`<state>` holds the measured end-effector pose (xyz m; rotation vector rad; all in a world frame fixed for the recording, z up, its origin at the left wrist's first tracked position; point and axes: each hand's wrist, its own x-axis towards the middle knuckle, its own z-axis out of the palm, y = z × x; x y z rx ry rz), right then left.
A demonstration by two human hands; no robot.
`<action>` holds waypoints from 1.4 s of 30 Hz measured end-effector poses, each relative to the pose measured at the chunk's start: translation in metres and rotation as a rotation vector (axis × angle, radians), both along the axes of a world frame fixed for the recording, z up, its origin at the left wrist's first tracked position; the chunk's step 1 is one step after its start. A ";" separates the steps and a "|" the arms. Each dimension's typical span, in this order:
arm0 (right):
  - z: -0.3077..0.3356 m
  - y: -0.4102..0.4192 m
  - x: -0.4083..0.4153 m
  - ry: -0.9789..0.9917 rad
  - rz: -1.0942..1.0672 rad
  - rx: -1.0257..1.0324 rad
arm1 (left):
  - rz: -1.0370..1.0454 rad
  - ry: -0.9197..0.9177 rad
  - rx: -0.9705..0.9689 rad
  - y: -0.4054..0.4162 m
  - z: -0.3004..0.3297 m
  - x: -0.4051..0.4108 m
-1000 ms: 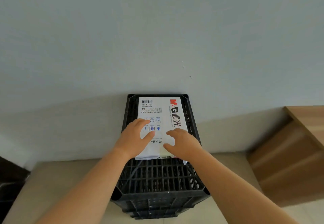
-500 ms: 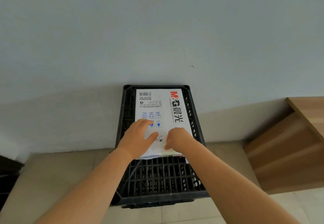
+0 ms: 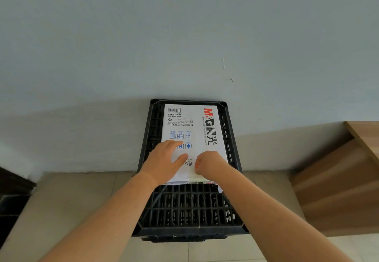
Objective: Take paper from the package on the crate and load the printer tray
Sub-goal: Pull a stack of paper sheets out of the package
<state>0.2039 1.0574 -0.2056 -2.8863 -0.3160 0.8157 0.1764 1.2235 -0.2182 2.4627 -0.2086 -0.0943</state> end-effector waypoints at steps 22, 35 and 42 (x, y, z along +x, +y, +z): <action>-0.040 -0.060 -0.121 -0.378 0.024 0.468 | -0.194 -0.024 0.603 -0.018 -0.036 -0.030; -0.064 -0.109 -0.092 -0.476 -0.104 0.138 | -0.209 -0.070 0.623 -0.031 -0.034 -0.035; -0.061 -0.126 -0.097 -0.459 -0.153 0.174 | -0.230 -0.179 0.605 -0.042 -0.036 -0.040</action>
